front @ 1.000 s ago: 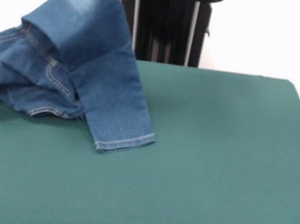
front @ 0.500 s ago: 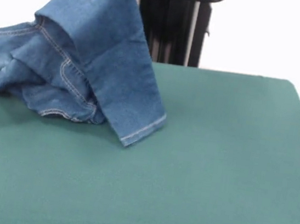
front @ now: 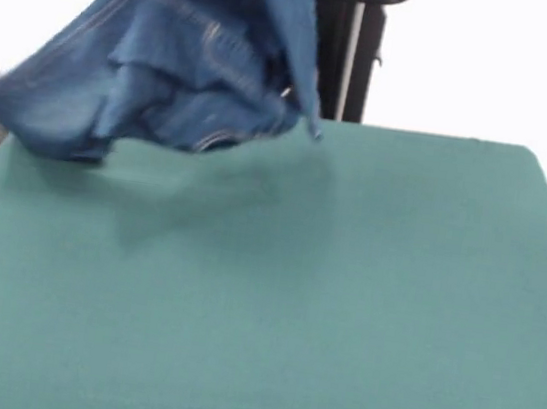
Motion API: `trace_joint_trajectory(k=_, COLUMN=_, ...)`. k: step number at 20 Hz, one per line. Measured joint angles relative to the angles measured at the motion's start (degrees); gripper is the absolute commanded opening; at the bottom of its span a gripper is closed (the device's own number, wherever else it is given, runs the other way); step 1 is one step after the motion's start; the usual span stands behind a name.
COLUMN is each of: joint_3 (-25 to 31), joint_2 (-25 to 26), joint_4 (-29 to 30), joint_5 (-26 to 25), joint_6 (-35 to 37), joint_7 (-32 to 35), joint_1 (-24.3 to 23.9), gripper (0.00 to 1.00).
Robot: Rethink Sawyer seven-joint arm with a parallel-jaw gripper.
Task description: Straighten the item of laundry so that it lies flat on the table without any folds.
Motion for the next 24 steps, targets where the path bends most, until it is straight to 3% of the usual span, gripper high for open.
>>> trace_joint_trajectory(k=7, joint_3=-9.20, joint_2=4.73, joint_4=-3.58, joint_5=-3.59, joint_6=-12.03, joint_7=14.30, joint_1=0.94, gripper=0.00)
trace_joint_trajectory(k=11, joint_3=-12.11, joint_2=6.80, joint_4=-4.93, joint_5=-3.69, joint_6=-14.50, joint_7=19.14, joint_1=0.93, gripper=0.00)
trace_joint_trajectory(k=24, joint_3=-13.92, joint_2=9.06, joint_4=-5.30, joint_5=-2.90, joint_6=-14.78, joint_7=20.42, joint_1=1.44, gripper=0.00)
